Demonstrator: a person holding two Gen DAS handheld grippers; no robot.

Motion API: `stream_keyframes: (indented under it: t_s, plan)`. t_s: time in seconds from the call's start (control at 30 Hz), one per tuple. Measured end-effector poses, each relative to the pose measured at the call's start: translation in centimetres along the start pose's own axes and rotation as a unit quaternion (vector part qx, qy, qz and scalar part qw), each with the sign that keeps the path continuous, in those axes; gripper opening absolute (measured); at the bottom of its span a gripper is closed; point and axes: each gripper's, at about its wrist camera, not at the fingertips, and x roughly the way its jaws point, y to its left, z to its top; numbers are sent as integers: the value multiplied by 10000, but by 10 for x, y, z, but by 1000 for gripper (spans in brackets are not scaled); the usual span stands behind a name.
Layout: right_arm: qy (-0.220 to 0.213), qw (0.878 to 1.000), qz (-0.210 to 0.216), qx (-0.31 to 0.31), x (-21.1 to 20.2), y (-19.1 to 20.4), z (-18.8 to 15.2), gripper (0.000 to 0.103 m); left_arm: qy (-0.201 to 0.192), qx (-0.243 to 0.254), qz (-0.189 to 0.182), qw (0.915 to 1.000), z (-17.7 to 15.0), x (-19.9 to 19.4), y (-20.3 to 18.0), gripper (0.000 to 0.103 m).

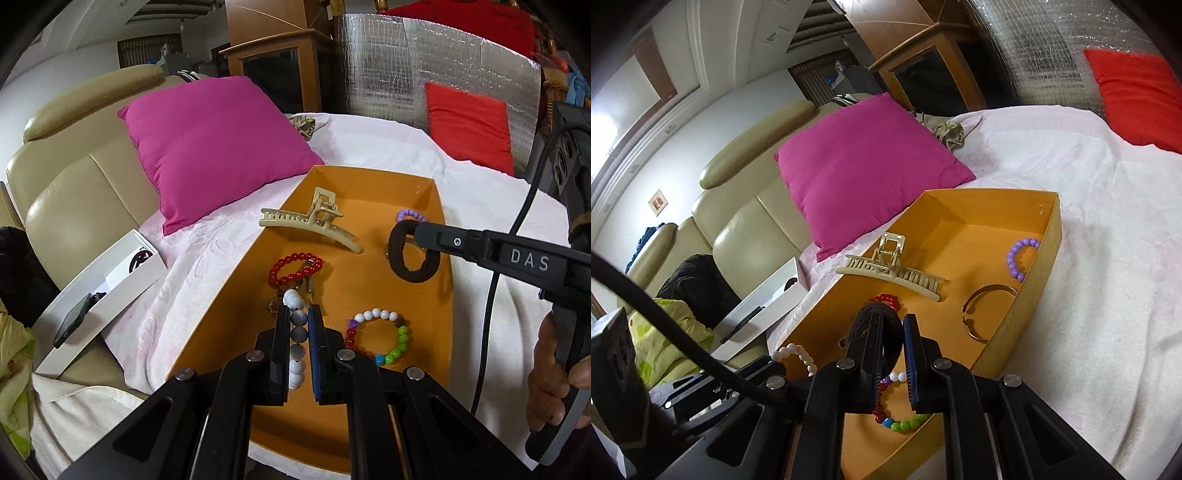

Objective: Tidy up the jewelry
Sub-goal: 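Carry the white bracelet and hair tie into the orange box and open both tools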

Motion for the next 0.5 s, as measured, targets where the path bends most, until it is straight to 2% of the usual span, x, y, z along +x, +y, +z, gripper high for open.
stream_keyframes:
  t_s: [0.5]
  plan:
    - [50,10000,-30,53,14,-7,2,12,-6,118,329,9994,2,7,-1,10]
